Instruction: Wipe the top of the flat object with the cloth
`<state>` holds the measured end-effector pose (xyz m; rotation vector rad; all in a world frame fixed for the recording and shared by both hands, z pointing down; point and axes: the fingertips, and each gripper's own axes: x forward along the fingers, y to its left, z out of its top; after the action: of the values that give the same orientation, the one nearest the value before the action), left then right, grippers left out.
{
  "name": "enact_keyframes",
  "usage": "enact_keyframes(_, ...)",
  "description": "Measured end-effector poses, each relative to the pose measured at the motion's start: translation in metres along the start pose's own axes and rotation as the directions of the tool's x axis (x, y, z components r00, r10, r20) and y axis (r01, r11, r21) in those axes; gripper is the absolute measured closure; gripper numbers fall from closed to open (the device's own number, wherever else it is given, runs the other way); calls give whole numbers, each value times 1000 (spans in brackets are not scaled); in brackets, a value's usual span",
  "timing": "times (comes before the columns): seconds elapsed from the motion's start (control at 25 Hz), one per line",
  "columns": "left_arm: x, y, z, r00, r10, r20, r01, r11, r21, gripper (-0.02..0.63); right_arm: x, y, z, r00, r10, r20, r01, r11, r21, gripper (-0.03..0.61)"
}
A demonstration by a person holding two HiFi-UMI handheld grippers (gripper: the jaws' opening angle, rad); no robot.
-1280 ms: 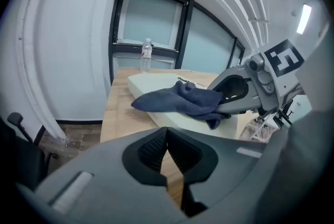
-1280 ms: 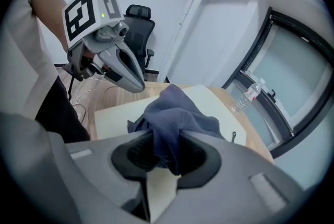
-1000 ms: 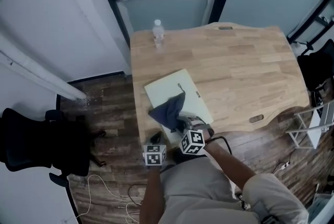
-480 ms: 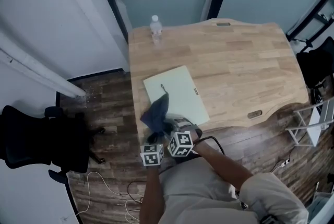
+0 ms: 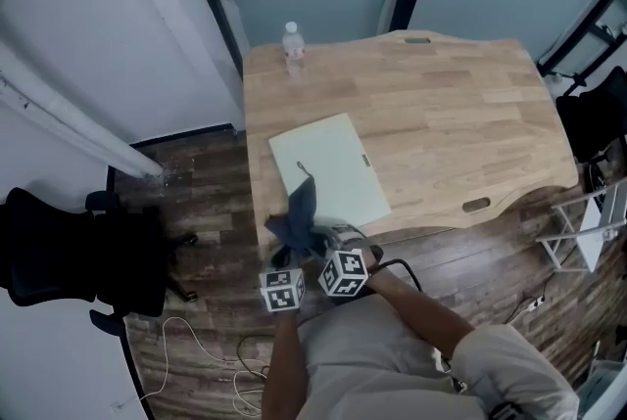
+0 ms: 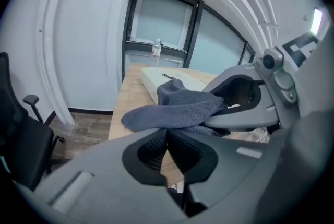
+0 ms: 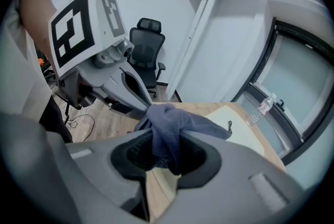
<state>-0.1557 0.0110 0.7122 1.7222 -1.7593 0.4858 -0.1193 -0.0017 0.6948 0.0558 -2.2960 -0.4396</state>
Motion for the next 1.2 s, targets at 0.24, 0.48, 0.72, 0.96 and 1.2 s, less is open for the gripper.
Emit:
enact_keyframes(0.24,-9,-9,9,999,-13,42,13,1000,15,606,-12,7,-8,1000,-13,-6,13,998,66,476)
enact_keyframes(0.48,-8,-22,23,997,-46,65,43,998,51,606,-23,0,-16,999,-30,-20,33,987,155,476)
enact_keyframes(0.72,1,-32,34,994,-86,71,80,993,87,606,-27,-14,-25,998,-54,-32,60,975,216,476)
enact_keyframes(0.96,18,-46,54,988,-142,64,132,981,145,606,-30,-31,-38,995,-85,-54,96,960,264,476)
enact_keyframes(1.2,38,-71,68,977,-210,32,199,958,206,606,-40,-51,-62,988,-130,-85,150,937,317,476)
